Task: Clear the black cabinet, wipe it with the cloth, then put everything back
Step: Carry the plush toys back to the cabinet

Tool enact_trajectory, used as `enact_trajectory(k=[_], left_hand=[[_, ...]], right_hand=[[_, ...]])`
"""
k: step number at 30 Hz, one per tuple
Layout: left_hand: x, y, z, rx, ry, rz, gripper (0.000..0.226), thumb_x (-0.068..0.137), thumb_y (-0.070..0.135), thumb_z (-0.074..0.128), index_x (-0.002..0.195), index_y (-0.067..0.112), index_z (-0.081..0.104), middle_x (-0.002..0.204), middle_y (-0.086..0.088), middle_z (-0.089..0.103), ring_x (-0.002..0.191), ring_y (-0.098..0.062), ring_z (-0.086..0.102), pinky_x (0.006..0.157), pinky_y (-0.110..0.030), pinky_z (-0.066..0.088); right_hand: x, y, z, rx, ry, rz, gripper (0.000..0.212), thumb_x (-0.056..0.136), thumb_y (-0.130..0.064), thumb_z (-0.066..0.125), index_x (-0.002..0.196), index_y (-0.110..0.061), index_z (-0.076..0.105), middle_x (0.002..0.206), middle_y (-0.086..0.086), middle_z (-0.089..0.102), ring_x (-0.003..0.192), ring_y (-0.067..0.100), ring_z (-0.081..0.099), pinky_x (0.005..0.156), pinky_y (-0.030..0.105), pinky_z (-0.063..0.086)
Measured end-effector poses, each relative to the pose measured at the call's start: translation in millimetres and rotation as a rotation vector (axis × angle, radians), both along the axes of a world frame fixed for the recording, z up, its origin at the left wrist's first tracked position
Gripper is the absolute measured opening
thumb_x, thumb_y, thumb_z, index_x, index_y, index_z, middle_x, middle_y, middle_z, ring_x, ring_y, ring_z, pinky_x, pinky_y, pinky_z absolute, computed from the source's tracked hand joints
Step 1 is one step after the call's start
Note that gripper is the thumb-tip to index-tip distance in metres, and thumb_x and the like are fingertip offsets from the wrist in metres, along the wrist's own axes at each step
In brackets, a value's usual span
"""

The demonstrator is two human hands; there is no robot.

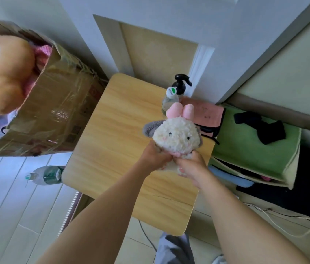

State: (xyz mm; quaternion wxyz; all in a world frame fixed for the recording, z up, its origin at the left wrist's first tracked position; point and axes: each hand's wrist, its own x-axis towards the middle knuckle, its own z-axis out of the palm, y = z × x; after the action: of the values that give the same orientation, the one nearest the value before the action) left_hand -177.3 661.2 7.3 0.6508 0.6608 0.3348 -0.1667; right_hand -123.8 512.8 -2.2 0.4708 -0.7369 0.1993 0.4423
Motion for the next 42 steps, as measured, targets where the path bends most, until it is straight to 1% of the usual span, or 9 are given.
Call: enact_trajectory(k=[5, 8, 14, 18, 22, 25, 30, 40, 42], left_hand=[[21.6, -38.6, 49.5, 0.038, -0.052, -0.081, 0.068, 0.058, 0.033, 0.092, 0.120, 0.024, 0.065, 0.111, -0.003, 0.075, 0.106, -0.024, 0.071, 0.090, -0.053, 0.058], [27.3, -74.9, 95.6, 0.047, -0.122, -0.113, 0.053, 0.069, 0.007, 0.086, 0.114, 0.025, 0.064, 0.105, -0.001, 0.075, 0.097, -0.015, 0.072, 0.081, -0.035, 0.062], [36.6, -174.0, 163.3, 0.082, -0.240, -0.206, 0.078, 0.065, 0.006, 0.087, 0.133, 0.019, 0.052, 0.118, -0.001, 0.069, 0.110, -0.018, 0.067, 0.083, -0.031, 0.060], [44.3, -265.7, 218.9, 0.076, -0.320, -0.277, 0.066, 0.074, -0.010, 0.079, 0.128, 0.016, 0.049, 0.107, 0.003, 0.066, 0.087, 0.001, 0.067, 0.069, -0.019, 0.058], [47.8, -359.4, 252.5, 0.061, -0.365, -0.370, 0.082, 0.068, 0.002, 0.083, 0.138, 0.017, 0.043, 0.122, 0.001, 0.064, 0.110, -0.014, 0.065, 0.096, -0.039, 0.057], [42.5, -427.5, 270.4, 0.077, -0.386, -0.452, 0.090, 0.058, 0.014, 0.081, 0.138, 0.021, 0.041, 0.124, 0.002, 0.064, 0.114, -0.016, 0.064, 0.100, -0.042, 0.054], [29.7, -530.3, 282.2, 0.070, -0.456, -0.552, 0.107, 0.047, 0.029, 0.081, 0.143, 0.024, 0.033, 0.130, 0.001, 0.061, 0.118, -0.018, 0.062, 0.102, -0.045, 0.053], [-10.4, -676.8, 306.6, 0.128, -0.571, -0.777, 0.092, 0.061, 0.018, 0.078, 0.144, 0.016, 0.040, 0.131, -0.001, 0.063, 0.120, -0.012, 0.061, 0.101, -0.035, 0.054], [-12.9, -698.1, 305.5, 0.130, -0.568, -0.795, 0.091, 0.056, 0.023, 0.077, 0.140, 0.018, 0.043, 0.126, 0.001, 0.065, 0.114, -0.012, 0.064, 0.095, -0.032, 0.057]], right_hand=[[10.7, -44.5, 67.7, 0.028, -0.123, -0.074, 0.048, 0.069, -0.039, 0.087, 0.107, -0.028, 0.060, 0.102, -0.004, 0.073, 0.081, 0.019, 0.068, 0.066, 0.036, 0.057], [8.8, -83.4, 109.3, 0.076, -0.174, -0.106, 0.041, 0.078, -0.032, 0.085, 0.110, -0.027, 0.061, 0.105, -0.004, 0.073, 0.084, 0.016, 0.066, 0.065, 0.034, 0.054], [6.8, -193.1, 187.1, 0.088, -0.340, -0.139, 0.041, 0.076, -0.025, 0.083, 0.110, -0.024, 0.060, 0.109, -0.003, 0.071, 0.097, 0.017, 0.068, 0.080, 0.041, 0.058], [0.7, -283.9, 244.0, 0.076, -0.461, -0.201, 0.041, 0.080, -0.021, 0.079, 0.115, -0.027, 0.059, 0.108, -0.007, 0.067, 0.096, 0.014, 0.065, 0.077, 0.037, 0.059], [-15.8, -380.7, 285.1, 0.028, -0.541, -0.283, 0.032, 0.082, -0.013, 0.076, 0.105, -0.027, 0.059, 0.103, -0.006, 0.065, 0.092, 0.013, 0.064, 0.076, 0.037, 0.059], [-34.6, -449.4, 302.6, -0.016, -0.594, -0.339, 0.040, 0.079, -0.015, 0.078, 0.113, -0.022, 0.059, 0.105, -0.005, 0.066, 0.099, 0.018, 0.065, 0.089, 0.044, 0.059], [-71.9, -549.6, 319.8, -0.016, -0.668, -0.444, 0.041, 0.079, -0.018, 0.079, 0.116, -0.023, 0.060, 0.105, -0.007, 0.067, 0.099, 0.014, 0.065, 0.090, 0.042, 0.059], [-124.0, -685.6, 312.5, -0.034, -0.666, -0.610, 0.051, 0.074, -0.034, 0.084, 0.120, -0.031, 0.061, 0.111, -0.007, 0.068, 0.098, 0.013, 0.066, 0.074, 0.033, 0.062], [-129.1, -705.0, 309.1, -0.050, -0.665, -0.639, 0.054, 0.073, -0.037, 0.084, 0.121, -0.032, 0.061, 0.113, -0.007, 0.068, 0.101, 0.015, 0.066, 0.083, 0.039, 0.062]])
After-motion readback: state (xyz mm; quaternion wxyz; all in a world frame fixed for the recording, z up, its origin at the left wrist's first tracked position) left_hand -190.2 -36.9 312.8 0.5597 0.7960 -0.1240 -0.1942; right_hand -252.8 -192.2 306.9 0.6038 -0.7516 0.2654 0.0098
